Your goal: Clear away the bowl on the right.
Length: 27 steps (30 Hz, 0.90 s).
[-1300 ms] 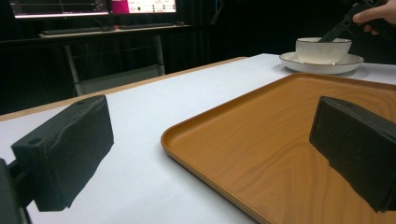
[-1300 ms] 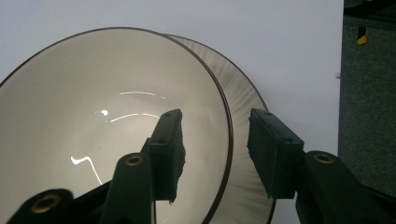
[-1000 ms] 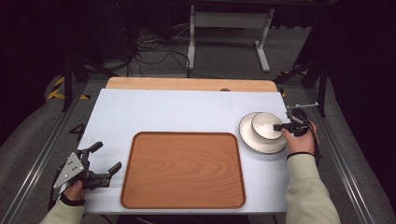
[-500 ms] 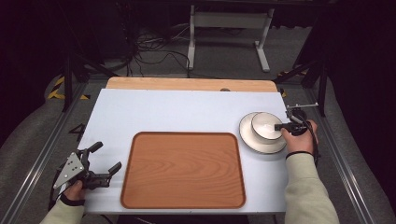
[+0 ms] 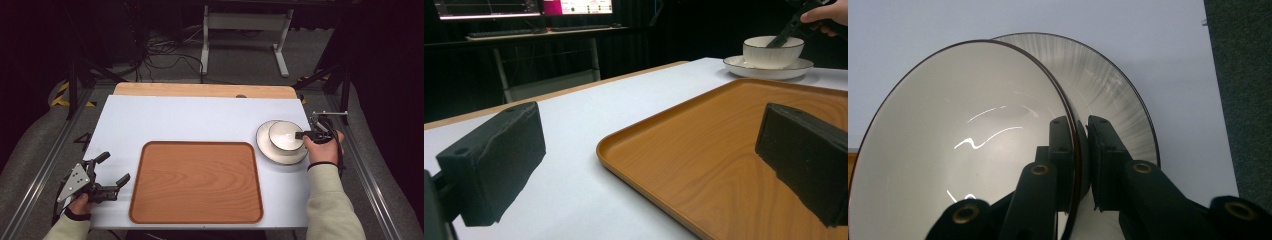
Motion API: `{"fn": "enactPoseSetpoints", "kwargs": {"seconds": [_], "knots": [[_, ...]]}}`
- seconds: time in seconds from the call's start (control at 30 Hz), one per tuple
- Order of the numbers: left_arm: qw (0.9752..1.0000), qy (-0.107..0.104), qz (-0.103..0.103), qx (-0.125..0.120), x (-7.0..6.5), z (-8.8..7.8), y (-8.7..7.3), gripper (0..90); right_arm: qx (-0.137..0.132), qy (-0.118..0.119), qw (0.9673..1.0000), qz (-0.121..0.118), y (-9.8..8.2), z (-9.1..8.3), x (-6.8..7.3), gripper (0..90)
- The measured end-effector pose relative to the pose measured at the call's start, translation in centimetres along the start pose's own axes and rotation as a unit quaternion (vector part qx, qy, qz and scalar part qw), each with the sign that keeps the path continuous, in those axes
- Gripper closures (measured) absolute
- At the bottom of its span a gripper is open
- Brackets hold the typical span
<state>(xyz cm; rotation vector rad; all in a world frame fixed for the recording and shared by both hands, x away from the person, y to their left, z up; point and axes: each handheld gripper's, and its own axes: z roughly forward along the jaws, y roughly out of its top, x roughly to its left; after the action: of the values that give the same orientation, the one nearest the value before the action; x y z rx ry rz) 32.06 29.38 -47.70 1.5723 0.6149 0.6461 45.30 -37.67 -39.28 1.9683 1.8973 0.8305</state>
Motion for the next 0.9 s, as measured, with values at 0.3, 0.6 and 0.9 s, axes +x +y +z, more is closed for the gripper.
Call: {"fn": "enactPoseSetpoints", "kwargs": {"seconds": [0.3, 0.6, 0.9], "knots": [[1.0000, 0.000, -0.001, 0.000, 0.0, 0.0, 0.0, 0.3, -0.006, 0.006, 1.0000, -0.001, 0.7, -2.0, 0.5, 82.1], [1.0000, 0.000, -0.001, 0.000, 0.0, 0.0, 0.0, 0.3, -0.009, 0.014, 0.9999, -0.003, 1.3, -4.1, 1.4, 81.9], [1.0000, 0.000, -0.001, 0.000, 0.0, 0.0, 0.0, 0.3, -0.017, 0.025, 0.9995, 0.007, 1.6, -6.0, 2.2, 81.7]]}}
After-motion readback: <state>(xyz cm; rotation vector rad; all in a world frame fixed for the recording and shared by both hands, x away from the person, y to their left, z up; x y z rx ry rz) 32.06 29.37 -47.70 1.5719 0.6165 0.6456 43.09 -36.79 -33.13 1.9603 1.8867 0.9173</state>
